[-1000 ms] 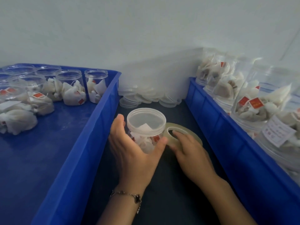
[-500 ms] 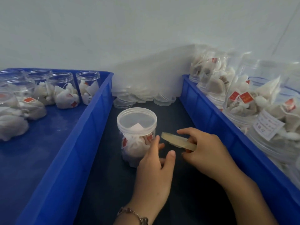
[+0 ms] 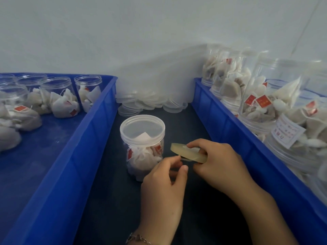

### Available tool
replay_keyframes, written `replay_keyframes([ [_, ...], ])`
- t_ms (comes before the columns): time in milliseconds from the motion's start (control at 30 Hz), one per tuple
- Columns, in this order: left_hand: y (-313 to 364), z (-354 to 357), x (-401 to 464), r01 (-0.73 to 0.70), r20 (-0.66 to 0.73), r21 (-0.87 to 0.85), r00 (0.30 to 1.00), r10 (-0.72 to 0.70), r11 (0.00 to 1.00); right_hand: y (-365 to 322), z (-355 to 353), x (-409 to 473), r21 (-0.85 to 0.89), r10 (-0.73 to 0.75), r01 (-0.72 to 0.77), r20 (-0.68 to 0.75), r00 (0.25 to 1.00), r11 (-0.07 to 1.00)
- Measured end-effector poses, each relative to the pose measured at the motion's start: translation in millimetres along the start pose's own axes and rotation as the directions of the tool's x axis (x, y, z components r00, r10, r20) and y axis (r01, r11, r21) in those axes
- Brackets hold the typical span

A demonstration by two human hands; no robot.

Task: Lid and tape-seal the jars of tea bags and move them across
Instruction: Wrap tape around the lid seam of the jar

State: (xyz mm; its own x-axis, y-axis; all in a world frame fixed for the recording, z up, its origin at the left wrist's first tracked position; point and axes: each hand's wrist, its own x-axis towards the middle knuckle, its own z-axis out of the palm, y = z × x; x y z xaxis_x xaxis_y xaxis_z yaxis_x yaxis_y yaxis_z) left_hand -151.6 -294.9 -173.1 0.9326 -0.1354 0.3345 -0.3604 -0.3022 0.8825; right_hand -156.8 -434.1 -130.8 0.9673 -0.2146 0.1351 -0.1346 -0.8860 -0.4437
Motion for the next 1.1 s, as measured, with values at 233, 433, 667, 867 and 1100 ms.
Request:
replay_keyframes([
  [233,-5.5,-3.0,2.8,-0.063,-0.03,0.181,0.997,0.069,0.981,0.1,0.7,1.3,-0.015,-0.022,0.022,0.041,0.999,1.0],
  [433,-2.8,-7.2,2.8,-0.124,-0.017,0.18,0.992,0.129,0.976,2.6,1.2,2.4,-0.01,-0.001,0.001,0.015,1.0,1.0],
  [667,3.4,-9.6,1.9,-0.055,0.085,0.115,0.995,0.045,0.992,5.0,12.5,7.2,-0.028,0.031,-0.031,-0.01,0.999,0.999],
  [867,12.6,-8.6,-0.8,0.11,0.264,-0.075,0.961,-0.087,0.991,3.8,25.6,9.4,-0.092,0.004,-0.008,-0.042,0.999,0.996],
  [1100,12.6,-9.2,2.6,0.232,0.25,-0.173,0.95,-0.185,0.957,8.7,27.2,8.8,-0.124,-0.001,-0.005,-0.054,0.999,0.992],
])
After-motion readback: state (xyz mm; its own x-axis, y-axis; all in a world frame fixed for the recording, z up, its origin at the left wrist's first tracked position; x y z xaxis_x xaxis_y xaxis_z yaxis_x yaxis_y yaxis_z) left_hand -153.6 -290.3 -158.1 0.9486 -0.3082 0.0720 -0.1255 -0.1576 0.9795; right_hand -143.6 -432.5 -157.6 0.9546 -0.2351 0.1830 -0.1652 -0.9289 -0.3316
